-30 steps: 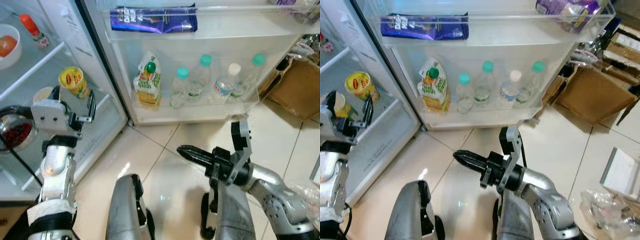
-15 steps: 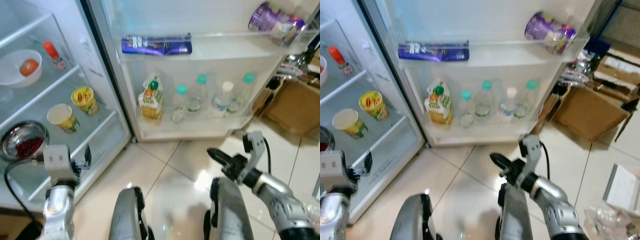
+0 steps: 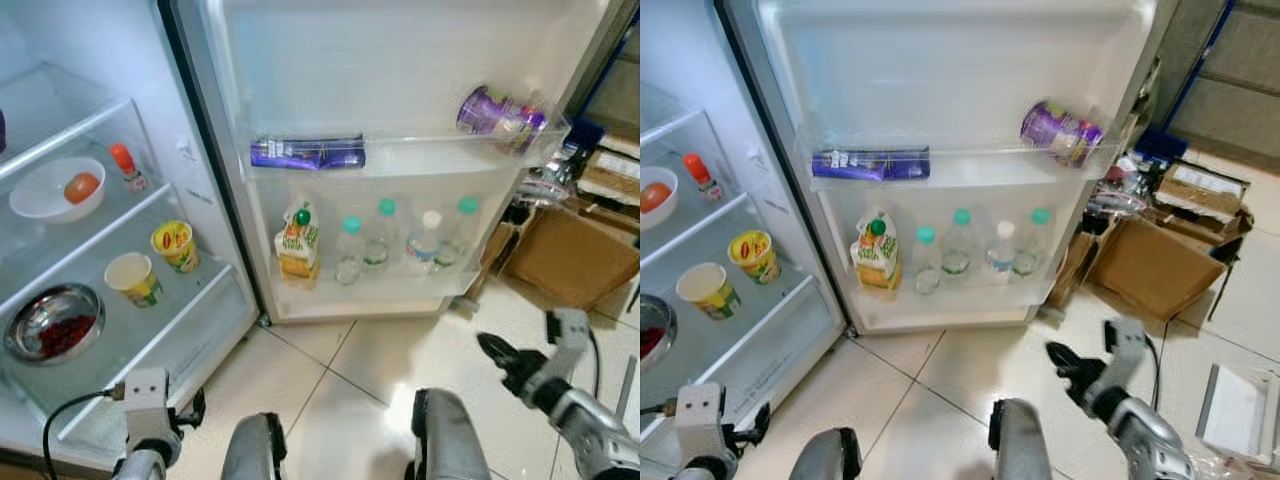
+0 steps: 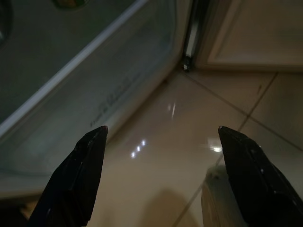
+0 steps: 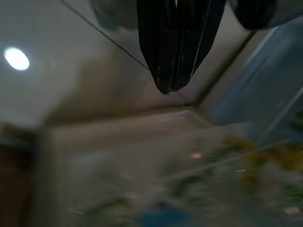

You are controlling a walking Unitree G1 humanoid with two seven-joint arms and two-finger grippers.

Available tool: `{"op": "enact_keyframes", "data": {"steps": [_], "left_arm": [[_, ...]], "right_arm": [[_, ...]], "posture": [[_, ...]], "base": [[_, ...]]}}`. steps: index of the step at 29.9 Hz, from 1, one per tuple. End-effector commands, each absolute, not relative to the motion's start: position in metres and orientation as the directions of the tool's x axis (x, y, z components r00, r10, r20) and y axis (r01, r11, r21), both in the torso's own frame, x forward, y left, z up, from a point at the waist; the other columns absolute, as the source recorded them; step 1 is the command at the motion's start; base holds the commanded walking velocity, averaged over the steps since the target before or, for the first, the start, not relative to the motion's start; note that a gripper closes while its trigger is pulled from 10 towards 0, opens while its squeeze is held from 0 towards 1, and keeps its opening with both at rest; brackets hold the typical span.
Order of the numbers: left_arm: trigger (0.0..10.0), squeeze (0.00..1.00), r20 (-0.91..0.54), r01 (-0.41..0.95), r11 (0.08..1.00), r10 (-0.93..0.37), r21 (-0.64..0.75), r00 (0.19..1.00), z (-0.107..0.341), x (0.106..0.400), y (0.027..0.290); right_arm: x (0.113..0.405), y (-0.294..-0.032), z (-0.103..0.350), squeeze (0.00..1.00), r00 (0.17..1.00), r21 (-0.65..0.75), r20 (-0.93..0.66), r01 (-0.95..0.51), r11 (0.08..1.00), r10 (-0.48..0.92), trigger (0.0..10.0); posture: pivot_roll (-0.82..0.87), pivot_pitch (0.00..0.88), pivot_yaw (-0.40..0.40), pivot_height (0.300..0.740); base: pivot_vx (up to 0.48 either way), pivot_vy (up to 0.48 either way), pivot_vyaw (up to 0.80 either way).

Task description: Restocking fridge

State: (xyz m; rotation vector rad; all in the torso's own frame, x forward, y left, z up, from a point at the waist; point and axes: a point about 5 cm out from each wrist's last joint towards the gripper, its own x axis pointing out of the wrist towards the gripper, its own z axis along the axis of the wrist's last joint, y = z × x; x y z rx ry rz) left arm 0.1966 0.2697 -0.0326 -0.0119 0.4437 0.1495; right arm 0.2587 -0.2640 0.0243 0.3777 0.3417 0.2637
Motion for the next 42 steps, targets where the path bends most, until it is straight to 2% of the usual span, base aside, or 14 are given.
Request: {"op": "enact_keyframes", "data": {"steps": [1,6,10,15,17,25,29,38,42], "left_arm": [[10.0,0.00,-0.503,-0.186,0.981,0.190,0.060,0.843,-0.042,0.180,0.282],[10.0,0.00,-0.536,-0.217,0.972,0.230,0.089,0.813,-0.044,0.172,0.292],[10.0,0.00,-0.598,-0.269,0.955,0.290,0.126,0.748,-0.049,0.160,0.305],[10.0,0.00,-0.647,-0.275,0.951,0.301,0.145,0.701,-0.056,0.150,0.304],[10.0,0.00,-0.684,-0.254,0.953,0.295,0.163,0.668,-0.062,0.143,0.299],[10.0,0.00,-0.736,-0.233,0.961,0.264,0.147,0.624,-0.074,0.133,0.284],[10.0,0.00,-0.780,-0.226,0.966,0.235,0.122,0.580,-0.085,0.123,0.267],[10.0,0.00,-0.825,-0.215,0.972,0.198,0.095,0.529,-0.095,0.110,0.250],[10.0,0.00,-0.826,-0.212,0.973,0.193,0.091,0.529,-0.095,0.111,0.249]], "right_arm": [[0.239,-0.279,0.005,0.00,0.905,0.398,-0.364,-0.064,0.915,0.222,10.0],[0.227,-0.285,-0.006,0.00,0.892,0.391,-0.416,-0.003,0.921,0.179,10.0],[0.207,-0.288,-0.025,0.00,0.849,0.363,-0.512,0.072,0.929,0.135,10.0],[0.192,-0.287,-0.038,0.00,0.815,0.342,-0.573,0.144,0.929,0.085,10.0],[0.182,-0.284,-0.048,0.00,0.766,0.298,-0.642,0.200,0.933,0.041,10.0],[0.164,-0.275,-0.062,0.00,0.719,0.312,-0.692,0.225,0.923,0.059,10.0],[0.152,-0.264,-0.073,0.00,0.679,0.325,-0.731,0.258,0.910,0.068,10.0],[0.145,-0.248,-0.082,0.00,0.638,0.334,-0.763,0.251,0.909,0.104,10.0],[0.149,-0.244,-0.081,0.00,0.638,0.339,-0.761,0.240,0.910,0.115,10.0]], "posture": [[-0.11,0.066,0.008,0.630],[-0.11,0.057,0.009,0.644],[-0.11,0.036,0.007,0.663],[-0.11,0.025,0.012,0.681],[-0.11,0.019,0.012,0.681],[-0.11,0.009,0.009,0.681],[-0.12,0.000,0.000,0.701],[-0.11,0.000,-0.009,0.740],[-0.10,0.000,-0.011,0.740]], "base": [[0.000,0.000,0.00],[0.000,0.000,0.00],[0.000,0.000,0.00],[0.000,0.000,0.00],[0.000,0.000,0.00],[0.000,0.000,0.00],[0.000,0.000,0.00],[0.000,0.000,0.00],[0.000,0.000,0.00]]}}
